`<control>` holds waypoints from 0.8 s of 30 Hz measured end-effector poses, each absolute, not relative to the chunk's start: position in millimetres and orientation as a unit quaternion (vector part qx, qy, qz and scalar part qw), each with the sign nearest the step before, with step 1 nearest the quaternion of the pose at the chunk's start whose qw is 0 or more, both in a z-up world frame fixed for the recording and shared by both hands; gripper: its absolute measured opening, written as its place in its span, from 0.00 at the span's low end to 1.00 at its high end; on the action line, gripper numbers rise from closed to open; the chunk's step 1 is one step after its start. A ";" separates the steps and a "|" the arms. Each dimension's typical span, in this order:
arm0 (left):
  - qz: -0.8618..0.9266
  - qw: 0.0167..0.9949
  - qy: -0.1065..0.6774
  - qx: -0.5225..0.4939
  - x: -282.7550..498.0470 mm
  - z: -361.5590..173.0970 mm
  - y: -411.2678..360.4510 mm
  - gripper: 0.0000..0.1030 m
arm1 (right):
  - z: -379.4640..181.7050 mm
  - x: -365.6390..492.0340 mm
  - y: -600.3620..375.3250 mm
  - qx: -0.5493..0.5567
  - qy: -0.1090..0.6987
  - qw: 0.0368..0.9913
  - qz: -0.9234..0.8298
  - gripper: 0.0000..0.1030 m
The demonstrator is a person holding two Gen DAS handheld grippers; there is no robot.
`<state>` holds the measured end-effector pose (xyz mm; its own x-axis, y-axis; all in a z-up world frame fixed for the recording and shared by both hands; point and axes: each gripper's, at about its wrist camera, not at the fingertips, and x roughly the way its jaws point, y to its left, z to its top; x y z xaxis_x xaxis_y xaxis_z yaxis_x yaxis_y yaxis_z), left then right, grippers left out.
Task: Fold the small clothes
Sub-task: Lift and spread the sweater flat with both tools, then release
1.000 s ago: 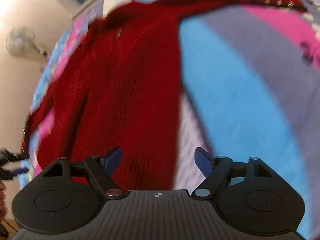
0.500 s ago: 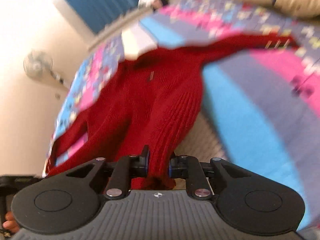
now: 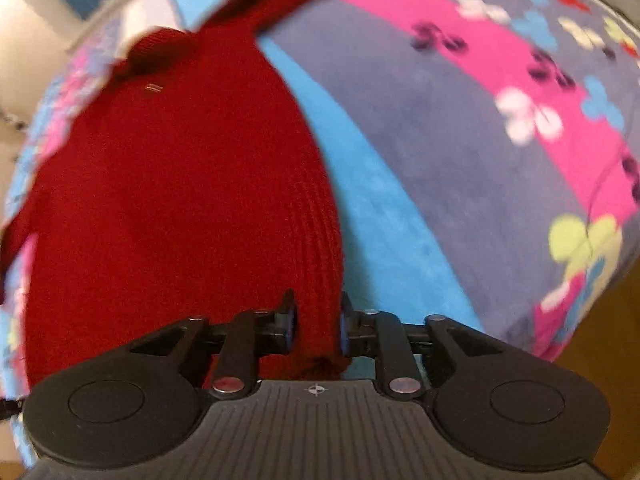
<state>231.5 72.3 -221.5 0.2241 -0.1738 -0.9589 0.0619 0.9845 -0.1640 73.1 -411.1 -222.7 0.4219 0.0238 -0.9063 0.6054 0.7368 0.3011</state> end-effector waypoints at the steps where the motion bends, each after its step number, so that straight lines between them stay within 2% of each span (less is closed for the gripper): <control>1: -0.078 0.781 0.617 -0.060 230.0 -220.2 76.5 0.35 | -217.9 72.9 -413.5 0.316 0.498 0.785 -0.190 0.44; 3: -0.084 0.796 0.597 -0.059 222.0 -208.0 82.9 0.78 | -201.7 70.3 -417.0 0.296 0.475 0.808 -0.181 0.67; 4: -0.081 0.810 0.579 -0.039 215.1 -199.8 84.0 0.83 | -195.2 66.5 -413.5 0.271 0.465 0.823 -0.179 0.70; 6: -0.091 0.829 0.551 0.004 199.2 -189.7 81.9 0.85 | -180.8 53.9 -408.2 0.222 0.452 0.848 -0.169 0.76; 8: -0.099 0.827 0.553 0.027 185.7 -197.7 79.8 0.85 | -179.9 45.6 -395.2 0.190 0.459 0.853 -0.158 0.77; 14: -0.074 0.813 0.570 0.093 165.9 -241.1 68.4 0.85 | -208.9 32.8 -357.9 0.193 0.491 0.837 -0.141 0.77; 17: -0.049 0.821 0.563 0.075 179.3 -247.8 69.6 0.85 | -211.0 23.6 -342.9 0.202 0.492 0.835 -0.141 0.77; 24: -0.048 0.841 0.539 0.012 211.4 -209.5 74.4 0.83 | -208.3 27.8 -342.4 0.172 0.475 0.851 -0.142 0.77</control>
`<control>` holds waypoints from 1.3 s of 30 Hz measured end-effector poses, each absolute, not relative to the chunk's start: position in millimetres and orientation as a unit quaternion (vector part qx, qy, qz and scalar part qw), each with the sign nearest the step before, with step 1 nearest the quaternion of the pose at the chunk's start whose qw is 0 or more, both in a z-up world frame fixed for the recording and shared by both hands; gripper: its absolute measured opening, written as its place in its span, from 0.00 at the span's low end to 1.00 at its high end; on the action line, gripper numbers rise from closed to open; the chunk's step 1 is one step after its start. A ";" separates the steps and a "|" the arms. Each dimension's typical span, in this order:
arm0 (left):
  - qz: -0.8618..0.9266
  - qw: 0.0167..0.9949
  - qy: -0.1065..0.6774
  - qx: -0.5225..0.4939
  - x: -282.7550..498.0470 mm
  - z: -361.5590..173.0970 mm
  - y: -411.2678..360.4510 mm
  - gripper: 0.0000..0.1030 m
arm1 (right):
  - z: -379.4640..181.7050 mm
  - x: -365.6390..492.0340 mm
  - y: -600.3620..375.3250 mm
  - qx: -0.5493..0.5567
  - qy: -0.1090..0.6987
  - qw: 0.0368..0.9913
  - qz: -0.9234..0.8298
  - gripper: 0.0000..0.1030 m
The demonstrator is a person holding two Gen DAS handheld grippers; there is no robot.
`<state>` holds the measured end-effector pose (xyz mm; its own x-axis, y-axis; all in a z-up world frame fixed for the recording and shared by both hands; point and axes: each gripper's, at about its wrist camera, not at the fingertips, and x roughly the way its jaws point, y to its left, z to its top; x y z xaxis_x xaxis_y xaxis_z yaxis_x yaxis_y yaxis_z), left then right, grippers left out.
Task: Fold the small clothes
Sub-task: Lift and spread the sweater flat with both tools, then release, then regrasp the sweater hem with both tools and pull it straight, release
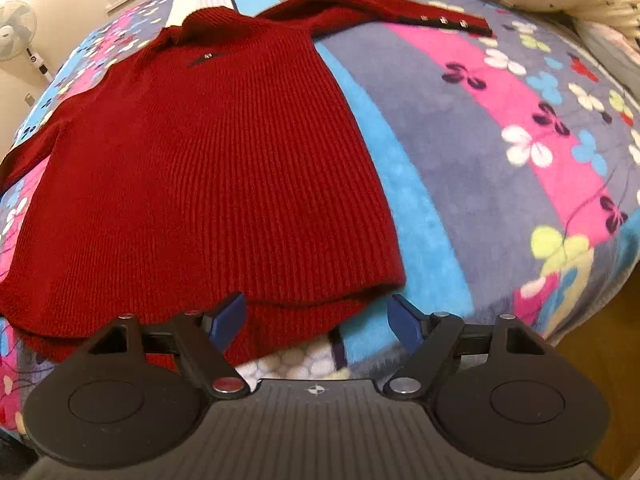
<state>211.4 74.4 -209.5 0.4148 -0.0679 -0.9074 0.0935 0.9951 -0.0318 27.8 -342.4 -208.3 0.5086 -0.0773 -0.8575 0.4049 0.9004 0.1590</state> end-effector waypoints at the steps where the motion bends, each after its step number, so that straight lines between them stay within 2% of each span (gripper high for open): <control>1: -0.052 0.839 0.542 0.000 214.6 -205.4 74.8 0.83 | -210.0 30.4 -343.5 0.163 0.474 0.853 -0.142 0.77; 5: -0.070 0.827 0.555 -0.056 221.1 -195.5 80.3 0.83 | -215.1 34.7 -349.2 0.143 0.479 0.855 -0.139 0.78; 11: -0.089 0.824 0.558 -0.042 210.2 -188.8 74.7 0.84 | -224.7 33.6 -345.4 0.135 0.505 0.846 -0.101 0.78; 15: -0.085 0.824 0.559 -0.028 199.3 -192.0 73.0 0.84 | -227.1 36.2 -327.6 0.097 0.508 0.852 -0.084 0.82; 21: -0.101 0.815 0.571 -0.014 182.6 -202.3 62.4 0.84 | -235.3 42.1 -321.7 0.040 0.504 0.855 -0.114 0.83; 32: -0.036 0.823 0.566 0.034 211.6 -224.7 58.5 0.86 | -218.4 48.4 -386.6 0.251 0.431 0.848 -0.181 0.83; 34: -0.031 0.825 0.562 0.054 213.2 -230.2 58.7 0.88 | -214.6 40.5 -395.5 0.264 0.402 0.850 -0.215 0.82; 36: -0.028 0.830 0.553 0.066 213.1 -234.6 61.2 0.98 | -219.4 41.6 -402.8 0.259 0.403 0.848 -0.226 0.81; 39: -0.021 0.838 0.540 0.077 212.0 -238.1 67.2 1.00 | -236.5 48.3 -400.2 0.188 0.420 0.849 -0.262 0.84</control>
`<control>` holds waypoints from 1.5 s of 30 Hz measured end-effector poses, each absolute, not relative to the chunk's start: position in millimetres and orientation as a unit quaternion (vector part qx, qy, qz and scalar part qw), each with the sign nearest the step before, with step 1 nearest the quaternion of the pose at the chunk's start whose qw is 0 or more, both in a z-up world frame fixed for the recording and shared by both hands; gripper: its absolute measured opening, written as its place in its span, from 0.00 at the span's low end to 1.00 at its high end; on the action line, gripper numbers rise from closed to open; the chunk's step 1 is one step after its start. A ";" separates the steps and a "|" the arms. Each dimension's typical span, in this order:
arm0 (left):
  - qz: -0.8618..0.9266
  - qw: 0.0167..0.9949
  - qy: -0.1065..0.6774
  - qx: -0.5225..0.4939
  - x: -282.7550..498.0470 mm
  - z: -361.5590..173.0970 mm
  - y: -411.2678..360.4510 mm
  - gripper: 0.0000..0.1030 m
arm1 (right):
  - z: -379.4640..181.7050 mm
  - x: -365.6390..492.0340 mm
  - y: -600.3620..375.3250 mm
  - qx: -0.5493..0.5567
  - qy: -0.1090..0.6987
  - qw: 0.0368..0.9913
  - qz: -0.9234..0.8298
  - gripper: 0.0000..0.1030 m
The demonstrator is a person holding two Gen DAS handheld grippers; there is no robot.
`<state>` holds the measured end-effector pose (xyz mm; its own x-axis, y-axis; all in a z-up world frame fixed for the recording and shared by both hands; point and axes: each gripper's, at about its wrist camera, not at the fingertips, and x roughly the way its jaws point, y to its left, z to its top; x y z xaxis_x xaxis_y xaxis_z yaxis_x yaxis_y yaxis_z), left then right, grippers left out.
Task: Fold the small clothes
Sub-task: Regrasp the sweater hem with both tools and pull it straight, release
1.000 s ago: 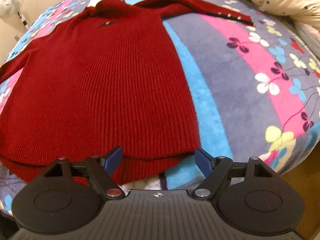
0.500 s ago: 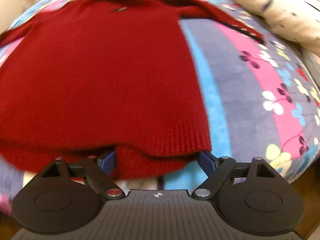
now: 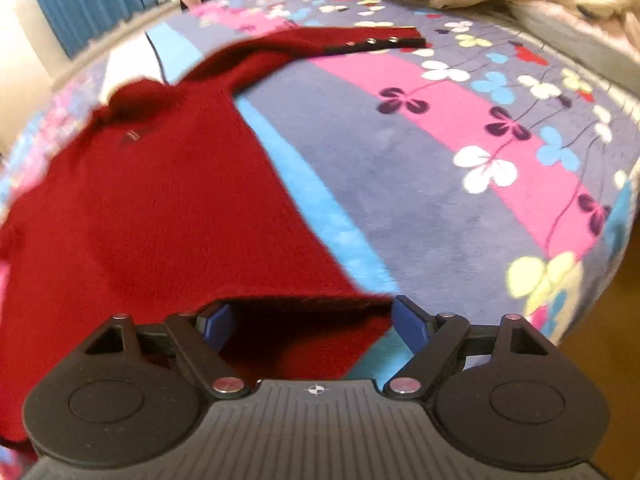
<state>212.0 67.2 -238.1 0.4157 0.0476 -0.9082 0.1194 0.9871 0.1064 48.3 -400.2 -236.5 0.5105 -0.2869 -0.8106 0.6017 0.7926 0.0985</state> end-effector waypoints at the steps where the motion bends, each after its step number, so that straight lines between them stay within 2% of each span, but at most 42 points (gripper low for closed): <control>1: -0.021 0.839 0.538 0.076 211.6 -238.2 69.2 1.00 | -246.3 50.3 -398.4 0.154 0.438 0.845 -0.267 0.85; 2: -0.023 0.840 0.537 0.074 210.7 -237.6 70.9 0.97 | -257.1 52.4 -399.0 0.138 0.468 0.832 -0.263 0.85; 4: -0.036 0.845 0.529 0.069 206.1 -234.2 72.1 0.77 | -270.5 42.0 -405.2 0.169 0.476 0.823 -0.259 0.82; 5: -0.058 0.844 0.530 0.054 202.4 -231.1 71.9 0.42 | -270.8 32.5 -409.5 0.200 0.458 0.826 -0.259 0.71; 6: -0.081 0.841 0.535 0.033 199.0 -226.7 71.0 0.07 | -269.8 25.5 -412.9 0.221 0.449 0.827 -0.256 0.36; 7: -0.093 0.839 0.536 0.018 195.4 -222.2 68.8 0.08 | -266.6 20.2 -414.2 0.232 0.444 0.830 -0.246 0.17; 8: -0.100 0.847 0.523 0.013 190.3 -215.0 65.4 0.08 | -263.1 16.9 -414.1 0.240 0.443 0.833 -0.229 0.09; 11: -0.098 0.861 0.499 0.025 185.2 -196.5 59.6 0.08 | -243.5 10.4 -411.7 0.243 0.434 0.844 -0.203 0.09; 14: -0.079 0.871 0.485 0.007 177.6 -168.2 78.7 0.07 | -203.9 7.5 -423.9 0.210 0.387 0.869 -0.226 0.08; 15: -0.078 0.876 0.477 -0.006 171.2 -157.7 88.4 0.03 | -190.1 3.9 -429.3 0.209 0.374 0.875 -0.225 0.08; 16: -0.072 0.881 0.467 0.001 164.0 -149.5 96.9 0.03 | -176.9 0.3 -434.2 0.203 0.365 0.882 -0.218 0.08; 19: -0.056 0.876 0.478 0.025 157.1 -156.3 108.3 0.00 | -170.7 -0.3 -436.1 0.166 0.381 0.886 -0.207 0.08; 21: -0.026 0.863 0.501 0.056 159.4 -180.2 109.4 0.00 | -191.0 4.0 -433.8 0.150 0.411 0.873 -0.218 0.08; 25: -0.001 0.833 0.552 0.033 163.7 -221.6 121.6 0.00 | -246.3 22.8 -427.8 0.160 0.473 0.834 -0.234 0.08; 28: -0.022 0.831 0.554 -0.032 161.6 -218.1 134.8 0.08 | -249.7 27.3 -425.5 0.165 0.475 0.830 -0.239 0.12; 29: -0.032 0.834 0.549 -0.049 162.9 -212.9 136.2 0.20 | -247.9 26.8 -427.2 0.167 0.479 0.828 -0.239 0.14; 30: -0.037 0.837 0.543 -0.059 164.5 -208.0 136.8 0.40 | -247.1 25.8 -430.2 0.169 0.482 0.827 -0.236 0.20; 31: -0.042 0.839 0.538 -0.066 167.7 -203.9 136.0 0.48 | -246.7 24.6 -434.0 0.170 0.487 0.824 -0.235 0.26; 32: -0.047 0.844 0.531 -0.067 172.7 -199.6 132.4 0.59 | -246.5 23.2 -438.9 0.172 0.492 0.819 -0.239 0.26; 35: -0.068 0.846 0.524 -0.071 191.5 -194.5 118.5 0.79 | -246.8 8.1 -448.1 0.197 0.490 0.810 -0.255 0.26; 36: -0.074 0.844 0.527 -0.070 199.7 -196.6 111.9 0.83 | -247.6 4.4 -454.9 0.218 0.486 0.806 -0.257 0.28; 38: -0.091 0.835 0.540 -0.056 214.1 -204.4 96.6 0.84 | -246.7 -2.3 -468.4 0.273 0.470 0.799 -0.257 0.39; 39: -0.097 0.827 0.551 -0.049 221.1 -209.8 89.4 0.85 | -244.9 -2.5 -472.6 0.295 0.459 0.799 -0.254 0.49; 41: -0.109 0.808 0.577 -0.040 232.9 -224.1 75.4 0.86 | -241.1 1.7 -474.8 0.317 0.436 0.807 -0.243 0.61; 43: -0.106 0.802 0.587 -0.030 237.5 -230.6 66.1 0.91 | -238.7 16.0 -474.0 0.316 0.426 0.815 -0.233 0.66; 45: -0.106 0.799 0.591 -0.034 238.1 -229.5 61.3 0.92 | -240.1 33.0 -471.7 0.307 0.427 0.821 -0.223 0.75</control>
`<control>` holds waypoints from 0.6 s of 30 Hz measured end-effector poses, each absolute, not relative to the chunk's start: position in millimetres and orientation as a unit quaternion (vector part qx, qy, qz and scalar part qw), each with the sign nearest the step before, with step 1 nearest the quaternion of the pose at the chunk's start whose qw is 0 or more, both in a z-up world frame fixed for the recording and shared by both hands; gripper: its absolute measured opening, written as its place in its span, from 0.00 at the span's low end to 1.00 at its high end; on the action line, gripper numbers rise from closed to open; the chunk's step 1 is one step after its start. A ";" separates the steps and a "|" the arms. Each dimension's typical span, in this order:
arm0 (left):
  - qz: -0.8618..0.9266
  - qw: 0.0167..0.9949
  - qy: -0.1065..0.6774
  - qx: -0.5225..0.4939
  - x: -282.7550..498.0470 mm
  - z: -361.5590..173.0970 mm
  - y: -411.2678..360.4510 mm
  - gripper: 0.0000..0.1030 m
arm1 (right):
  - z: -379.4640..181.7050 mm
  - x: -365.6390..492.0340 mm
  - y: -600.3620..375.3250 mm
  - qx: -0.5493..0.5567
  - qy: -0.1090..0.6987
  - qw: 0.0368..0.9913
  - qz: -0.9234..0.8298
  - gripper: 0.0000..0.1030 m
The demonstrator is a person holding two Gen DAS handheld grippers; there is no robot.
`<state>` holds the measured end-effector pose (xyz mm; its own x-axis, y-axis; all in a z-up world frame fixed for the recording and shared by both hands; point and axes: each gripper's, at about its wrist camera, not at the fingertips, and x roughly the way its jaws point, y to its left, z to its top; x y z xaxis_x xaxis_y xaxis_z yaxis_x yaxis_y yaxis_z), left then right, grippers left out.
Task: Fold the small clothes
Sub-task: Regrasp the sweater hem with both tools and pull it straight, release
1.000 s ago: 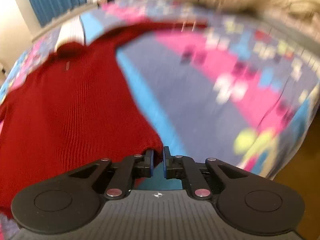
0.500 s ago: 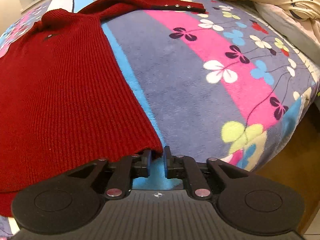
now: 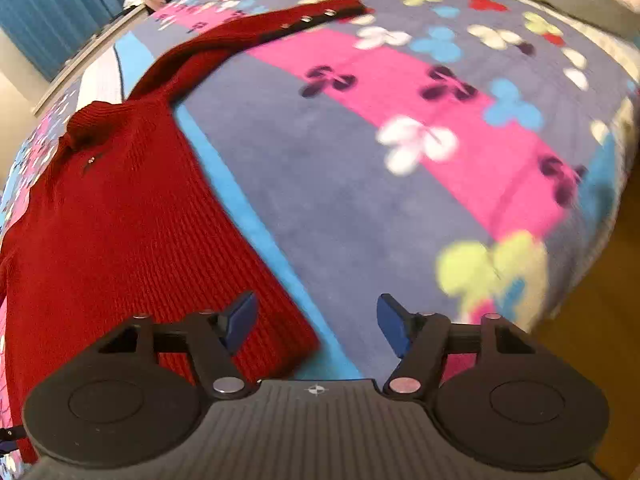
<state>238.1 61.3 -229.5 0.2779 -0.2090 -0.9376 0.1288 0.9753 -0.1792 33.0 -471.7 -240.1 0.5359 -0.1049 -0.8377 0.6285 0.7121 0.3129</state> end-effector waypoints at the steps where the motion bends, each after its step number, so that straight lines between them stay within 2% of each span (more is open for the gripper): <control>1: -0.104 0.797 0.593 -0.036 236.7 -228.0 59.2 0.87 | -244.7 43.5 -471.2 0.300 0.438 0.820 -0.213 0.78; 2: -0.106 0.798 0.593 -0.033 234.2 -225.1 56.2 0.58 | -249.8 52.9 -470.9 0.297 0.452 0.816 -0.202 0.78; 3: -0.103 0.799 0.592 -0.024 231.1 -220.8 51.9 0.21 | -258.4 62.8 -470.2 0.299 0.471 0.808 -0.187 0.76; 4: -0.100 0.800 0.591 -0.019 228.6 -216.0 48.0 0.15 | -264.8 70.8 -465.9 0.298 0.492 0.800 -0.169 0.58; 5: -0.092 0.806 0.585 -0.016 224.9 -207.2 44.9 0.15 | -263.1 76.0 -457.4 0.274 0.500 0.805 -0.162 0.42; 6: -0.089 0.813 0.575 -0.008 221.4 -197.4 44.3 0.14 | -256.8 80.8 -447.9 0.254 0.508 0.811 -0.139 0.12; 9: -0.089 0.834 0.544 0.000 203.8 -153.7 45.4 0.13 | -214.4 76.8 -437.4 0.238 0.497 0.822 -0.144 0.11; 13: -0.113 0.849 0.516 0.019 179.6 -111.9 56.0 0.11 | -147.5 41.5 -456.5 0.281 0.445 0.840 -0.132 0.09; 15: -0.121 0.841 0.526 0.042 171.3 -114.7 55.0 0.11 | -140.9 32.7 -460.4 0.266 0.448 0.841 -0.147 0.09; 18: -0.113 0.826 0.549 0.056 178.9 -153.7 55.2 0.12 | -176.7 37.5 -469.5 0.256 0.468 0.829 -0.167 0.10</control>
